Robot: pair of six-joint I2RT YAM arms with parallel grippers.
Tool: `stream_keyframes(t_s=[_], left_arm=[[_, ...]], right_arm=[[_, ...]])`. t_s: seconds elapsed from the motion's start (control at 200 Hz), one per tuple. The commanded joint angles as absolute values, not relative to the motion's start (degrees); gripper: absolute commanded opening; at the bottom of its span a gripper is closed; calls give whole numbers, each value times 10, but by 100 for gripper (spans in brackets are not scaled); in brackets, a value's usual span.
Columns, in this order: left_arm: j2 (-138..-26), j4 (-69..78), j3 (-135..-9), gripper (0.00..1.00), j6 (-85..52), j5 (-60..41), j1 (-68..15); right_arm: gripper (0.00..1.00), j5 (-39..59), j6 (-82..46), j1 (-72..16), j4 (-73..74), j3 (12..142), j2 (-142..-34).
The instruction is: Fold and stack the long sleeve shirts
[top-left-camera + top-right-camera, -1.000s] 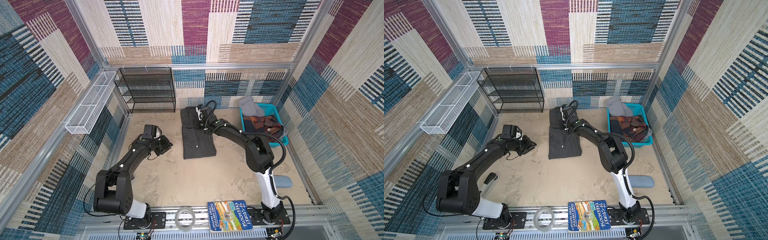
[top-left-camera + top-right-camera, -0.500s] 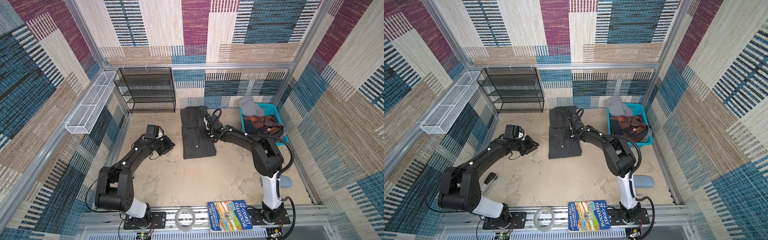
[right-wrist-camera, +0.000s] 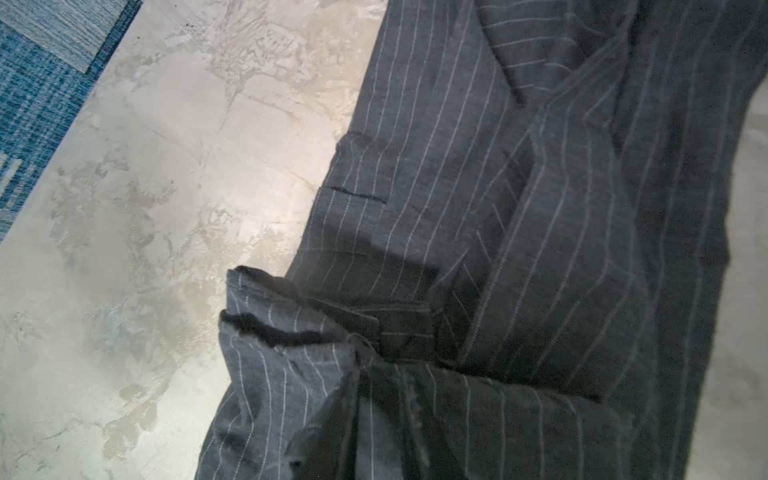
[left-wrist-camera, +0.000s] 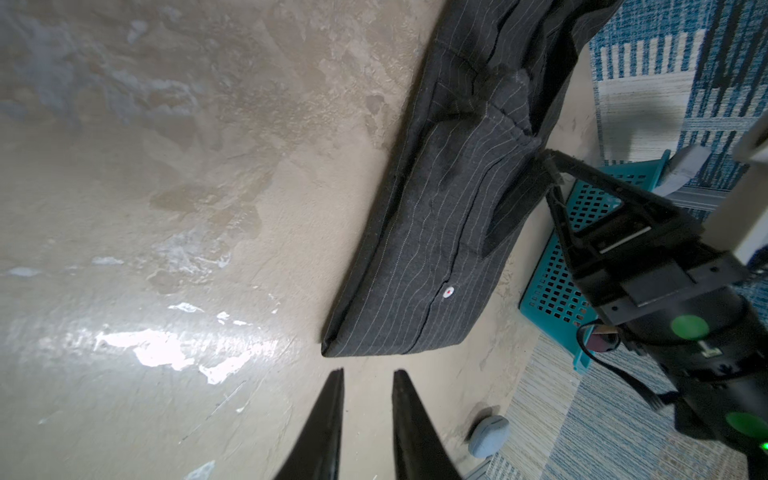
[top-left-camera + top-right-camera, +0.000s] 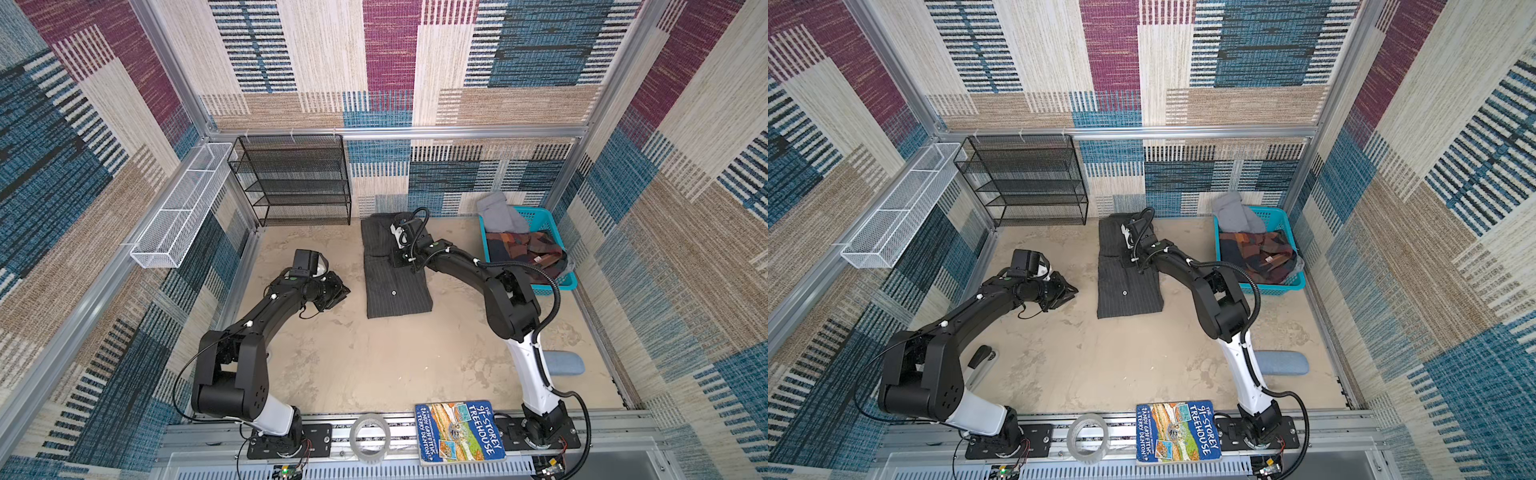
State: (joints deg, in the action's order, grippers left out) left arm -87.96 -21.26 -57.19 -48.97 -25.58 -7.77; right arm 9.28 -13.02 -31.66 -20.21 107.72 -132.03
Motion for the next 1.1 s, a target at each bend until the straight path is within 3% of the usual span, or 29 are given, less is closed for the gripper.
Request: stream_keyframes(t_s=[0.0, 0.175, 0.295, 0.491, 0.621, 0.846, 1.097], left_arm=[[-879, -215, -572, 25, -491, -251, -77], [-861, -228, -560, 25, -490, -248, -77], [-837, -238, -546, 31, -489, -245, -77], [-804, -253, -526, 47, -480, -244, -85], [-804, -253, -520, 55, -470, -240, -112], [-855, -217, -519, 62, -433, -236, -165], [-931, -167, -527, 62, -405, -245, -191]], right_arm=[[21, 119, -134, -318, -205, 1089, -1342], [19, 84, -157, -316, -196, 1111, -1385], [19, 55, -179, -309, -198, 1127, -1376], [35, 21, -166, -307, -248, 1126, -1293], [47, 21, -166, -307, -266, 1030, -1196], [62, 69, -214, -300, -225, 758, -1032], [68, 137, -247, -290, -148, 622, -1003]])
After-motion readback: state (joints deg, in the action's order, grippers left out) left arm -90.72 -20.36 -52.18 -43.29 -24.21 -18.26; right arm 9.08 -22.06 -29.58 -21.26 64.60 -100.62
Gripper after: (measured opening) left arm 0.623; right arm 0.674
